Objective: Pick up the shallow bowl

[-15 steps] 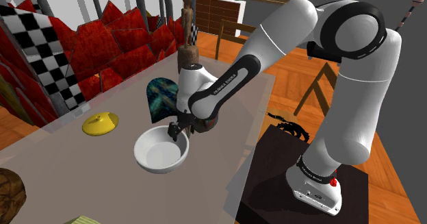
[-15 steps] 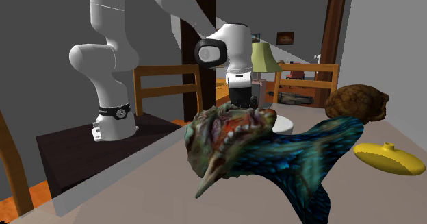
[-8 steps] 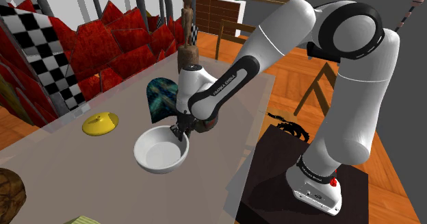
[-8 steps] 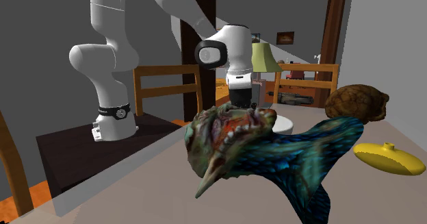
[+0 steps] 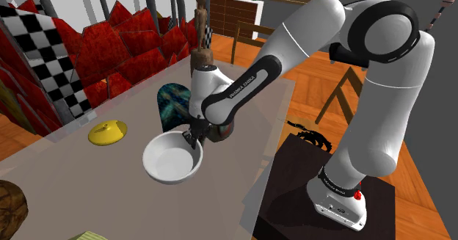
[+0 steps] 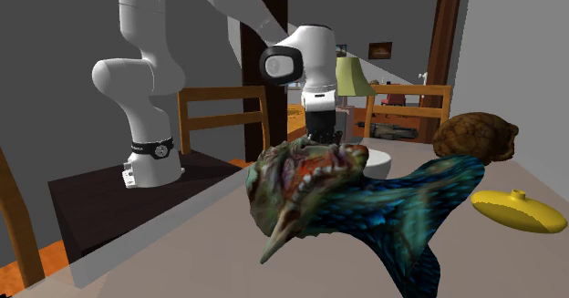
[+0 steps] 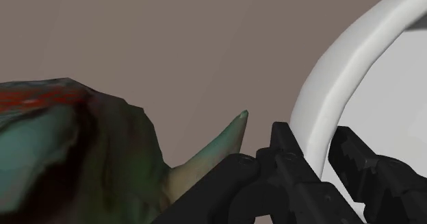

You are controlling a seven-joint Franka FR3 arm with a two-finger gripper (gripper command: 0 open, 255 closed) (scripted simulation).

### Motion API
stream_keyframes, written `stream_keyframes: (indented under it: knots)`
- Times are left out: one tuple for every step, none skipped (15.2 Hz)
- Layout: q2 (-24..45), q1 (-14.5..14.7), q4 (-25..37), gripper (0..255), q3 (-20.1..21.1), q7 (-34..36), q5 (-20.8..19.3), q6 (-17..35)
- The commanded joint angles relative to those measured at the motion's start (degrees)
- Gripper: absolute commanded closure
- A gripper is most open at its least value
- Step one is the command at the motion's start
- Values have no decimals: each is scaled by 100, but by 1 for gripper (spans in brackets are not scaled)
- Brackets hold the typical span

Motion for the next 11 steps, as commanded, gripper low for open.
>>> stream_keyframes:
  knots:
    - [-135,-18,7,255,20,-21,45,-131]
    - [-196,-25,18,255,28,-30,65,-201]
    - [-257,-32,30,255,35,-38,84,-273]
    - [-316,-39,43,255,42,-47,103,-344]
    - [-375,-45,58,255,48,-54,121,-416]
    - [-433,-50,74,255,54,-62,139,-488]
    - [-490,-55,91,255,59,-69,156,-561]
    - [-545,-60,110,255,63,-76,173,-633]
    - [-600,-65,130,255,67,-82,189,-706]
    - [-654,-69,151,255,70,-88,205,-780]
    - [-706,-73,173,255,73,-93,219,-853]
